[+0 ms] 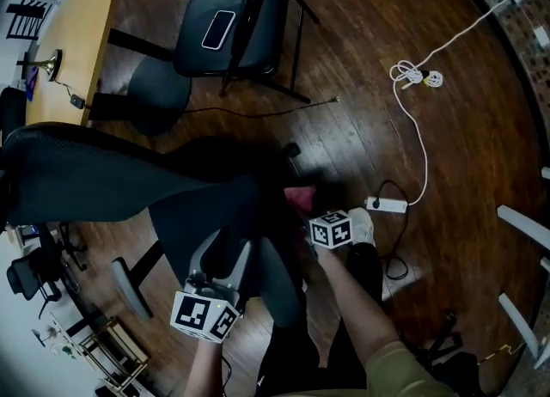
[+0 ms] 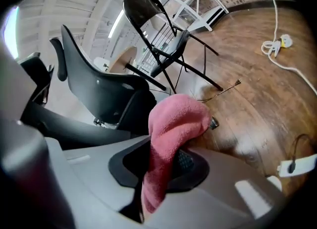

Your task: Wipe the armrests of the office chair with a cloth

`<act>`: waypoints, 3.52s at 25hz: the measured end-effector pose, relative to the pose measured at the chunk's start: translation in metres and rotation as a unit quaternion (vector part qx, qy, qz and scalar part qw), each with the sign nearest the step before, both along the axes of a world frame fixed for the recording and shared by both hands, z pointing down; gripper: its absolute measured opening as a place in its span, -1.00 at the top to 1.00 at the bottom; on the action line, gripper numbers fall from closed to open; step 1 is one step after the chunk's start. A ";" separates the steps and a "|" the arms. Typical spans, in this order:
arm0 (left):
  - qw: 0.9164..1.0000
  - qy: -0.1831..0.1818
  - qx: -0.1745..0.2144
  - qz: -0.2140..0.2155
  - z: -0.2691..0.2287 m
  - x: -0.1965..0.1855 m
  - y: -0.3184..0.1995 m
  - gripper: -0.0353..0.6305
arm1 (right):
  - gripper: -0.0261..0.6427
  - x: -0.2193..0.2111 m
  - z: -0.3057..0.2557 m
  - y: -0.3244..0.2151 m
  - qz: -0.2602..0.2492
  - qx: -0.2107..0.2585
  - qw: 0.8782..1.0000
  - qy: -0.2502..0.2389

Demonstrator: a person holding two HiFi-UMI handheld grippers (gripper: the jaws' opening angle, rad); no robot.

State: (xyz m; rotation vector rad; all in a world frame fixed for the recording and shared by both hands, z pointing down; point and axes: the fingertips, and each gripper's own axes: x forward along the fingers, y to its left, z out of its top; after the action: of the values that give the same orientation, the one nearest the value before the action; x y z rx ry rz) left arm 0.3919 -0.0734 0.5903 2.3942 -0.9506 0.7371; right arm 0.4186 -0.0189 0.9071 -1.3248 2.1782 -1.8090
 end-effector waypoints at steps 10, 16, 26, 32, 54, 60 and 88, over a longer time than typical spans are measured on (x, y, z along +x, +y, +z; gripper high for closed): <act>0.997 0.031 0.029 -0.070 -0.019 -0.048 0.005 0.31 | 0.77 0.066 -0.060 -0.013 -0.061 0.092 0.994 0.004; 0.990 0.074 0.045 -0.112 -0.055 -0.073 0.013 0.32 | 0.77 0.112 -0.216 -0.016 -0.133 0.202 0.970 0.037; 0.969 0.112 0.088 -0.202 -0.086 -0.132 0.028 0.35 | 0.74 0.001 -0.352 -0.031 -0.413 0.261 0.871 0.047; 0.954 0.114 0.101 -0.260 -0.088 -0.187 0.045 0.35 | 0.73 -0.089 -0.348 -0.039 -0.599 0.258 0.753 0.088; 0.908 0.129 0.071 -0.393 -0.009 -0.315 0.092 0.35 | 0.72 -0.043 -0.164 0.085 -0.974 -0.226 0.018 -0.001; 0.903 0.124 0.067 -0.405 -0.005 -0.325 0.100 0.35 | 0.73 -0.042 -0.054 0.033 -0.983 -0.051 -0.011 0.175; 0.907 0.116 0.054 -0.401 0.006 -0.317 0.112 0.35 | 0.73 -0.045 -0.060 0.008 -0.981 -0.010 -0.015 0.192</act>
State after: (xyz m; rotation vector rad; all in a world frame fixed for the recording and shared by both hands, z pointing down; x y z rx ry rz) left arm 0.0750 0.0391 0.5960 1.8345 -1.7179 0.0831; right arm 0.3739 -0.0110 0.8469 -1.2857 -0.8911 -0.1670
